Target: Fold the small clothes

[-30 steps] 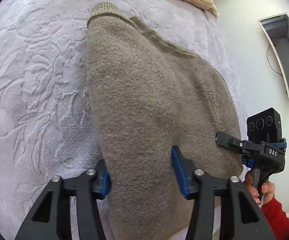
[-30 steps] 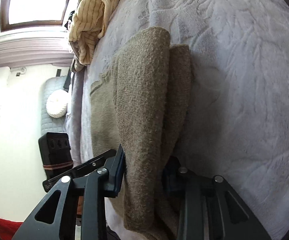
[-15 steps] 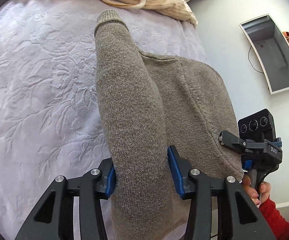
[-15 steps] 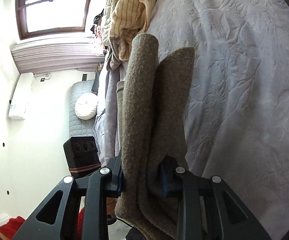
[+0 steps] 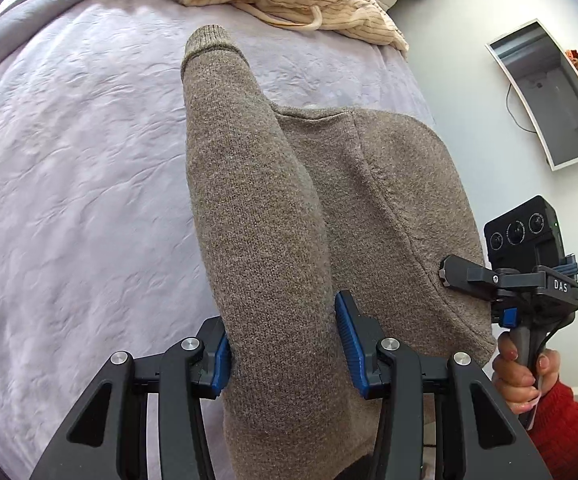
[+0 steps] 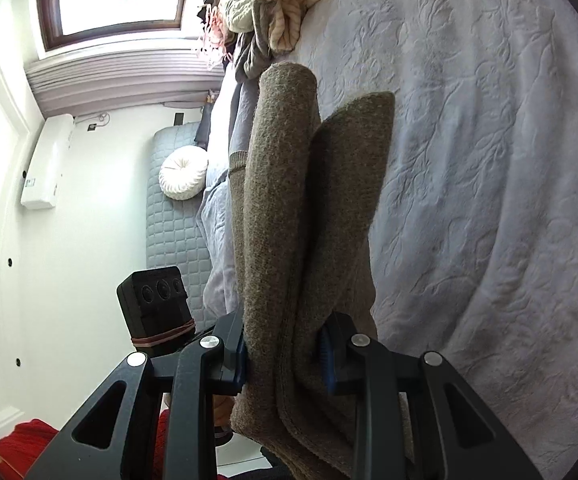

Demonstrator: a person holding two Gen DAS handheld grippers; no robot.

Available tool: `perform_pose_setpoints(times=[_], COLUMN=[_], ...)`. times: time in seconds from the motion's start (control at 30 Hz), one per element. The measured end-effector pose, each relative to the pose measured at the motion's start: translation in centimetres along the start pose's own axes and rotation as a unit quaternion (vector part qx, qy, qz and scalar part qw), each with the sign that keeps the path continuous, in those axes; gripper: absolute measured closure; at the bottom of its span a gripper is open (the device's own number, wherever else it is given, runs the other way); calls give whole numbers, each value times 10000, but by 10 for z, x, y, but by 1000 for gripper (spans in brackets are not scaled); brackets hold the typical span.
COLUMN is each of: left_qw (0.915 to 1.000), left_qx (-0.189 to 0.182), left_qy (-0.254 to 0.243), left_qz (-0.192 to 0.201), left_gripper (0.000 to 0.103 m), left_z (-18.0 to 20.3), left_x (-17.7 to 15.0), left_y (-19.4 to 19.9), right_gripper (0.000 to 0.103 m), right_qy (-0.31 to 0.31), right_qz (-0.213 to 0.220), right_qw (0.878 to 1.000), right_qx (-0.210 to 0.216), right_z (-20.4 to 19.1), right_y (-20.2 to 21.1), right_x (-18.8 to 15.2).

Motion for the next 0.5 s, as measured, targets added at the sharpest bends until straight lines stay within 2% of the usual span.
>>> perform_pose_setpoints(times=[0.23,0.5], left_qw=[9995,9980], left_qx=[312,585], left_qy=[-26,48], left_qz=[-98,-234], left_gripper=[56,56], left_z=[-31,-43], left_x=[-38,-54], left_y=[6,-24], right_gripper=[73,73], right_qy=[-142,-163], right_qz=[-271,-509], right_qw=[9994,9955], right_qx=[-136,-785], right_z=[9,36], right_y=[-47,-76], right_x=[-17,-9])
Point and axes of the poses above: each gripper's, at about its wrist camera, not at the fingertips, and y roughly against the way its jaws point, z to its right, x to its top, the point moved 4 cm from there along -y, roughly the way its jaws point, and after that the axes turned 12 degrees about x, right-handed, at the moved point
